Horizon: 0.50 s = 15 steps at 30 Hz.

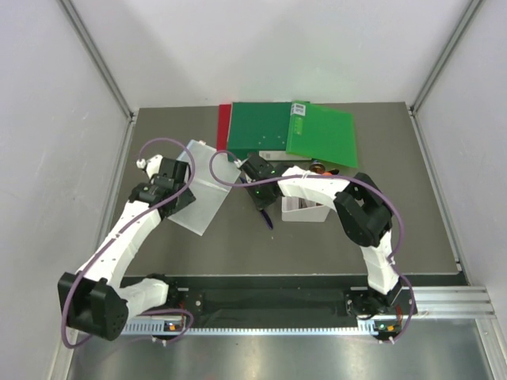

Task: Sort the eating utensils into containers
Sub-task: Pick up the knife at the center of the board.

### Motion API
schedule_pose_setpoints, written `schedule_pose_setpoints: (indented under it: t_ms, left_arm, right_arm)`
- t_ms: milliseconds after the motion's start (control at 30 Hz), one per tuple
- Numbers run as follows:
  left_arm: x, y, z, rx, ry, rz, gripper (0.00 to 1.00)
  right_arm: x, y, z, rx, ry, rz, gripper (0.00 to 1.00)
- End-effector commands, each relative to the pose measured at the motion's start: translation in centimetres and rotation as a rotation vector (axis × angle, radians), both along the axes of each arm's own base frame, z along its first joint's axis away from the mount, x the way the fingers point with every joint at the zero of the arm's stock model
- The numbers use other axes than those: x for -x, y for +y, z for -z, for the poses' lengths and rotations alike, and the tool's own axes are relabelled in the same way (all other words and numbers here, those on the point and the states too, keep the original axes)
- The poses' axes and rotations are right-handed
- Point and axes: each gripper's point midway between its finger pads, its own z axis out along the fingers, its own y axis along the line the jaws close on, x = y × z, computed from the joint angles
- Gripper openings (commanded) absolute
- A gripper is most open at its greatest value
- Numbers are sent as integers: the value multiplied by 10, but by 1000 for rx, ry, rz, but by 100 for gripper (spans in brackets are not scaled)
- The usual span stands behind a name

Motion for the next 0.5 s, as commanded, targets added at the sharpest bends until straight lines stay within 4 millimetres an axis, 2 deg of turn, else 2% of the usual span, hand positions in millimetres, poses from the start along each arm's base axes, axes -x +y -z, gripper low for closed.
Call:
schedule_pose_setpoints:
  t_ms: [0,67,133,167,233,300,333,400,467]
  left_arm:
    - [-19,-35,17,163,-11,72,55]
    - [-31,-52,21,233,-34,117,55]
    - [-35,-64,24,294,-41,137,55]
    - [-47,-70,20,326,-92,147,55]
    - [-50,-83,23,399,-107,184,56]
    - [-60,-97,17,487,-156,215,55]
    - [-58,-98,21,523,-155,214,55]
    - [-64,-94,15,566,-218,166,55]
    - [-63,-77,17,612,-271,84,58]
  right_arm:
    - [-19,7,-49,-92,-106,13,0]
    - [-19,6,-51,-93,-109,12,0]
    - [-21,6,-53,-96,-110,14,0]
    - [-22,5,-55,-101,-112,18,0]
    - [-24,4,-57,-105,-114,19,0]
    - [-26,5,-61,-110,-120,21,0]
    - [-26,3,-60,-108,-118,22,0]
    - [-27,3,-59,-110,-115,26,0]
    - [-28,3,-55,-115,-109,32,0]
